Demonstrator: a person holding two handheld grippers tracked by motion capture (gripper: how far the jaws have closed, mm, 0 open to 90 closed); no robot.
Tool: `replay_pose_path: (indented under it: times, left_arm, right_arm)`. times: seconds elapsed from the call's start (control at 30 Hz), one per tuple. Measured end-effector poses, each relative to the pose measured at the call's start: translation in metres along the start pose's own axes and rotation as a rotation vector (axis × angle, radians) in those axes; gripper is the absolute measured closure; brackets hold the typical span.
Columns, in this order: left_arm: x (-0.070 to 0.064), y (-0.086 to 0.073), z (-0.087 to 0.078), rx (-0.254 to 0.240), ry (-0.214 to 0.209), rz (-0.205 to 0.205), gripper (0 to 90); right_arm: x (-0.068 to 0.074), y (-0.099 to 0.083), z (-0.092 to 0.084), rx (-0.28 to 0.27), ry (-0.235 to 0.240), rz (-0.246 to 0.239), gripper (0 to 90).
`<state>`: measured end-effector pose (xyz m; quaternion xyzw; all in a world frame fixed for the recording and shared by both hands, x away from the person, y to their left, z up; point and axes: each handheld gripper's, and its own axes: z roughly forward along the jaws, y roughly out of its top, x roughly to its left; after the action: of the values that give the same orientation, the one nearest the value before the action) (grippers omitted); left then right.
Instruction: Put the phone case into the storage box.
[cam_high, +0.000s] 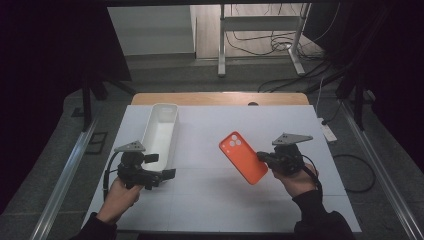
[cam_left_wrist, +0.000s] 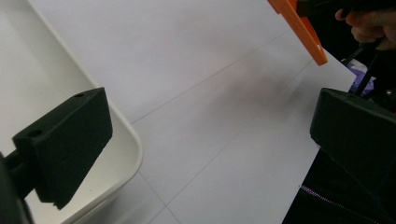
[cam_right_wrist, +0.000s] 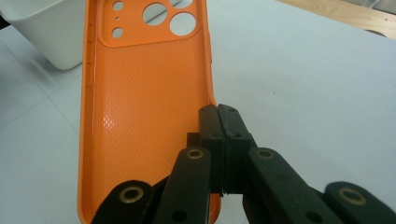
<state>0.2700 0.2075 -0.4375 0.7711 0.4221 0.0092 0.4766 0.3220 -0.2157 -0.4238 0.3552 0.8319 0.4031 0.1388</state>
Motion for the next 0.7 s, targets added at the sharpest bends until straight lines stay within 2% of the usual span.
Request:
replay_pose_path:
  times: [0.2,0.7]
  left_arm:
    - [-0.002,0.007,0.012,0.004,-0.041,-0.006,0.0]
    - [-0.006,0.02,0.033,0.003,-0.109,-0.02,0.0]
  right_arm:
    - [0.006,0.001,0.002,-0.003,0.003,-0.011,88.7]
    - [0.017,0.005,0.006,-0.016,0.01,-0.028,88.7]
